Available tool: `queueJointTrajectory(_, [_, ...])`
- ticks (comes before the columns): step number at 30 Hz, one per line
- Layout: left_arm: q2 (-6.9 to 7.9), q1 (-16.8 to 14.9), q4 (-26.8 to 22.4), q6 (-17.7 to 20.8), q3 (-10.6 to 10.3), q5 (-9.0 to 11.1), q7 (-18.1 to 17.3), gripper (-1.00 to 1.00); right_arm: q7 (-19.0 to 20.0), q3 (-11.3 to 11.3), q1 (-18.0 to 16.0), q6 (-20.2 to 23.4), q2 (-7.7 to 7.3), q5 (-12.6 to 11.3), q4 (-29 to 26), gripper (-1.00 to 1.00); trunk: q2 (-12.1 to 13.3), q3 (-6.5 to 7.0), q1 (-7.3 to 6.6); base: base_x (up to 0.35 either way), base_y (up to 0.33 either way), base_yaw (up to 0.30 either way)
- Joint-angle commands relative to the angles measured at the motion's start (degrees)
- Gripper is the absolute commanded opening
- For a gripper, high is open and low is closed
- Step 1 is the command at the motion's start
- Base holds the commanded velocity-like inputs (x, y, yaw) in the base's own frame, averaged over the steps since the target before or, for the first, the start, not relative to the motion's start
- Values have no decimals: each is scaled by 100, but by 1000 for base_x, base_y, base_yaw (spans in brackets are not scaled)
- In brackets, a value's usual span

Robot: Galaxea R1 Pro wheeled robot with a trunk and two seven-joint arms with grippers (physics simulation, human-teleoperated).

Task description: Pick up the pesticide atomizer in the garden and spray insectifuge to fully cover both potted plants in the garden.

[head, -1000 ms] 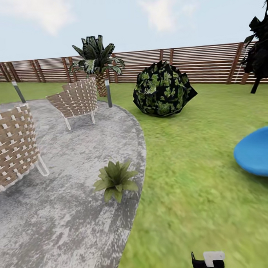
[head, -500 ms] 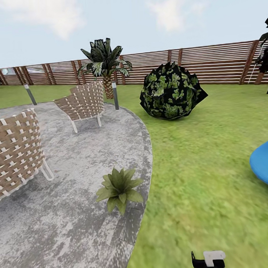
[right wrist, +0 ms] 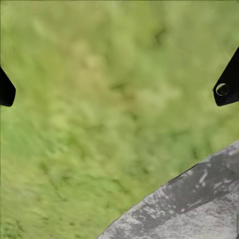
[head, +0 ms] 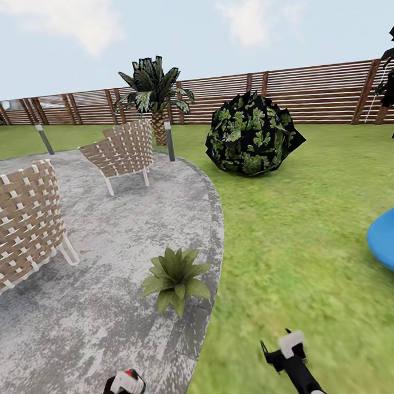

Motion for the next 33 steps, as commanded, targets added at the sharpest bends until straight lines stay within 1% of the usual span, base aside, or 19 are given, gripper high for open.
queueJointTrajectory(1, [104,-176,1,130,-16,-230,-473,-100,328,-4,-3,130,-3,216,-218,100,-2,-5,-1,0,0,0])
queueJointTrajectory(2, [196,-343,-5,280,-19,-404,-884,-100,807,5,-3,255,-5,395,-406,100,-2,-5,-1,0,0,0])
queueJointTrajectory(3, [234,-446,-7,351,-22,-535,-1146,-100,1180,7,-3,319,-6,531,-531,100,-2,-5,-1,0,0,0])
queueJointTrajectory(4, [267,-592,-9,419,-23,-791,-1537,-100,1738,9,-3,388,-7,730,-719,100,-2,-5,-1,0,0,0])
queueJointTrajectory(5, [278,-688,-9,450,-23,-1002,-1794,-100,2071,9,-3,435,-6,848,-826,100,-2,-5,-1,0,0,0])
queueJointTrajectory(6, [275,-832,-10,495,-19,-1344,-2142,-100,2515,10,-12,529,-3,997,-952,100,-2,-5,-1,0,0,0])
queueJointTrajectory(7, [267,-931,-15,532,-17,-1561,-2344,-100,2793,10,-28,609,-3,1079,-1011,100,-2,-5,-1,0,0,0])
queueJointTrajectory(8, [232,-1100,-60,676,-15,-1943,-2689,-100,3353,13,-102,789,-1,1224,-1078,100,-2,-5,-1,0,0,0])
queueJointTrajectory(9, [213,-1194,-224,955,-15,-2239,-2990,-100,3766,17,-222,903,15,1345,-1125,100,-2,-5,-1,0,0,0])
queueJointTrajectory(11, [196,-1245,-623,1334,-18,-2568,-3458,-100,4010,26,-337,967,46,1481,-1178,100,-2,-5,-1,0,0,0])
queueJointTrajectory(12, [182,-1259,-942,1509,-17,-2840,-3883,-100,4092,54,-415,1022,88,1623,-1195,100,-2,-5,-1,0,0,0])
queueJointTrajectory(13, [130,-1266,-1291,1612,-12,-3194,-4323,-100,4476,184,-492,1141,184,1885,-1229,100,-2,-5,-1,0,0,0])
queueJointTrajectory(16, [93,-1251,-1418,1636,-12,-3512,-4466,-100,5015,281,-515,1186,247,2025,-1330,100,-2,-5,-1,0,0,0])
queueJointTrajectory(17, [88,-1236,-1435,1637,-9,-3607,-4479,-100,5103,295,-518,1191,255,2041,-1351,-100,-2,-5,-1,0,0,0])
queueJointTrajectory(20, [82,-1214,-1449,1627,-11,-3690,-4510,-100,5179,307,-521,1196,296,2050,-1425,-100,-2,-5,-1,0,0,0])
queueJointTrajectory(24, [67,-1200,-1447,1607,-9,-3874,-4483,-100,5186,312,-521,1191,548,2063,-1511,-100,-2,-5,-1,0,0,0])
queueJointTrajectory(27, [-268,-1194,-1452,1582,3,-4331,-4460,-100,5200,318,-521,1190,679,2062,-1532,-100,-2,-5,-1,0,0,0])
queueJointTrajectory(30, [-453,-1191,-1454,1569,1,-4433,-4453,-100,5209,318,-521,1191,745,2059,-1533,-100,-2,-5,-1,0,0,0])
queueJointTrajectory(33, [-561,-1195,-1466,1564,-4,-4449,-4421,-100,5212,318,-521,1194,827,2058,-1533,-100,-2,-5,-1,0,0,0])
